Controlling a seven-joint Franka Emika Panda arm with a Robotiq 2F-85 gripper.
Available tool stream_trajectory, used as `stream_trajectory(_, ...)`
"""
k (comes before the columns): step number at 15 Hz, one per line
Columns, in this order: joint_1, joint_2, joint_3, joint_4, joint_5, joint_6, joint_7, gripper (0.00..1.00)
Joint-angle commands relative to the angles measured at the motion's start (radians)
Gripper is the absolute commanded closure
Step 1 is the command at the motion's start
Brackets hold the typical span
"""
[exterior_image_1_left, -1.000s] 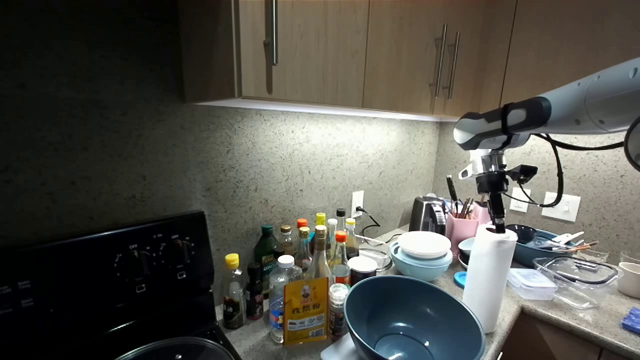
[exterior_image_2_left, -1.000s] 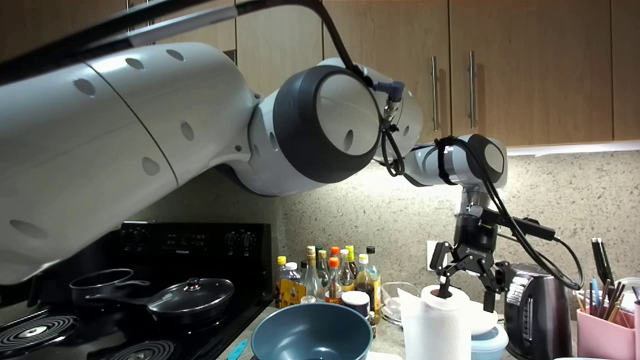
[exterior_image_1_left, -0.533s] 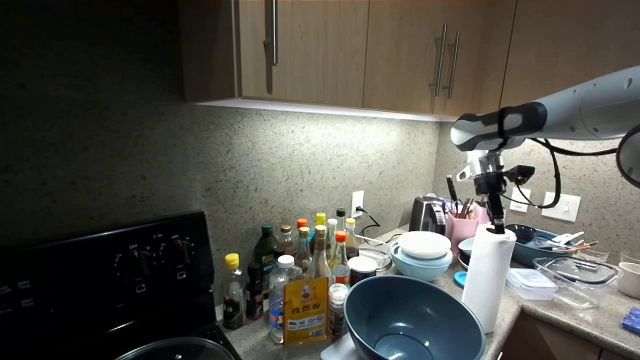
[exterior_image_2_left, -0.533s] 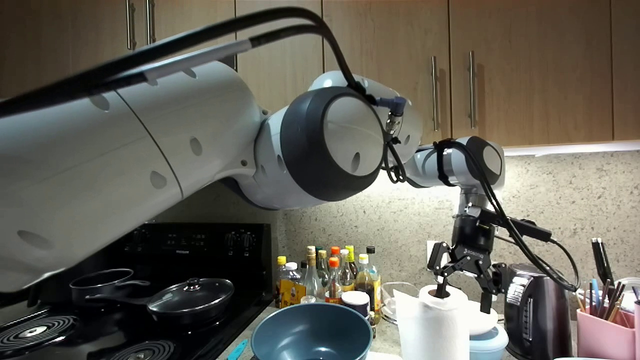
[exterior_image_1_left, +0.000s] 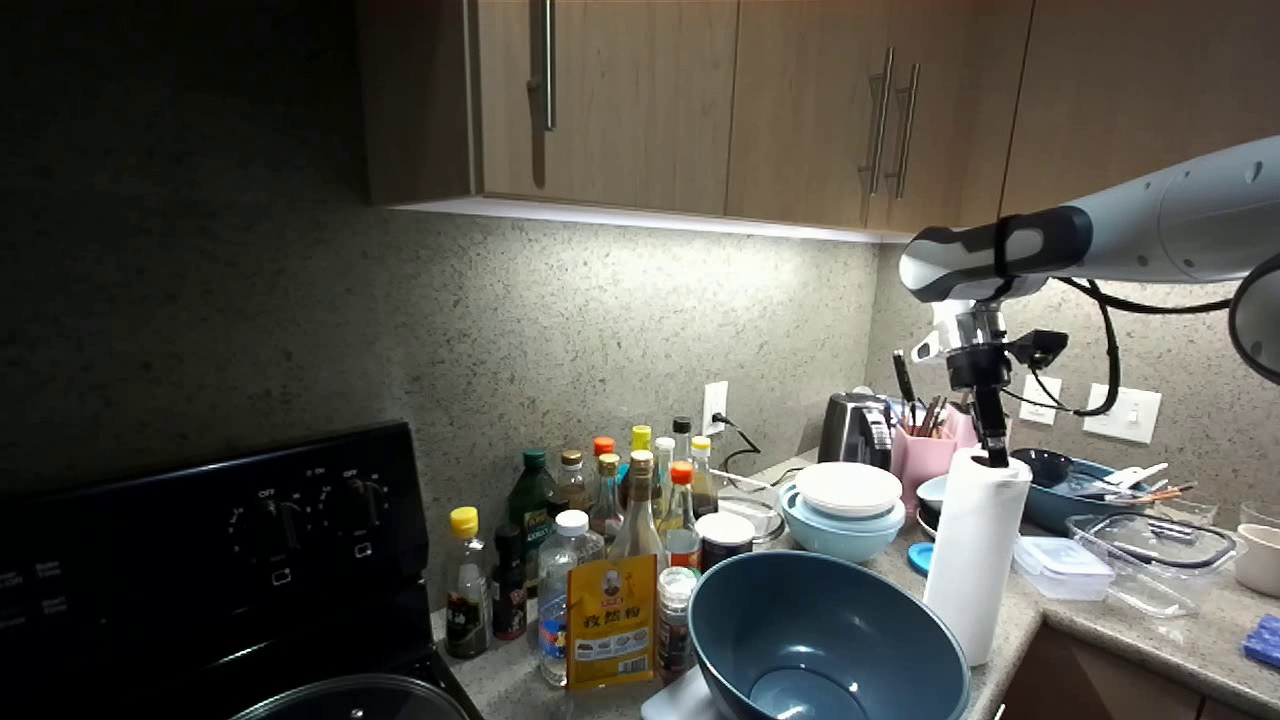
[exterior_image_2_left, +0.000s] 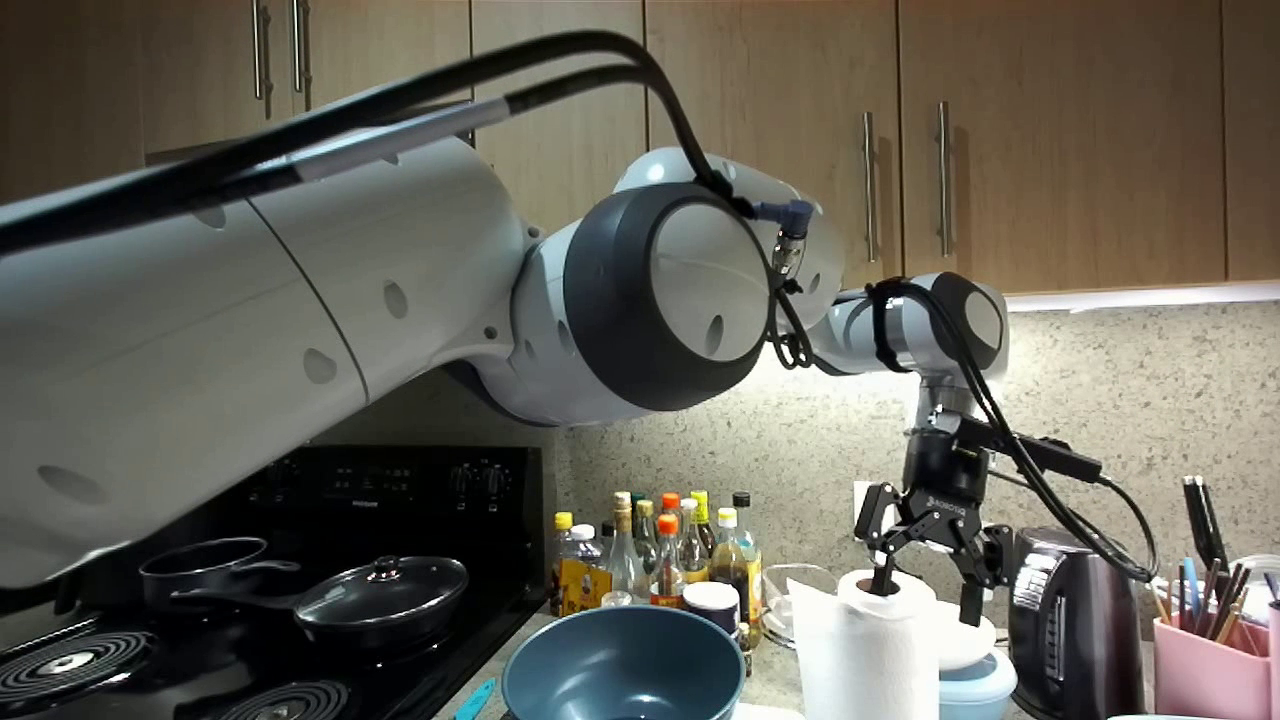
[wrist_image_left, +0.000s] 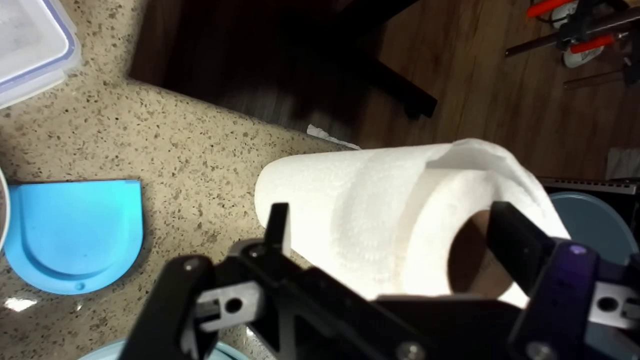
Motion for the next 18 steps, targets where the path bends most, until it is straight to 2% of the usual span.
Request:
stream_trajectory(1, 0.0, 0.0, 0.0, 0.0, 0.0, 0.0, 0.0, 0.0)
stream_trajectory(12, 0.008, 0.011, 0.0, 0.028, -0.001, -0.013, 0.005, 0.0)
stream_trajectory(18, 0.007, 0.0, -0.001, 0.007, 0.011, 0.039, 0.029, 0.0)
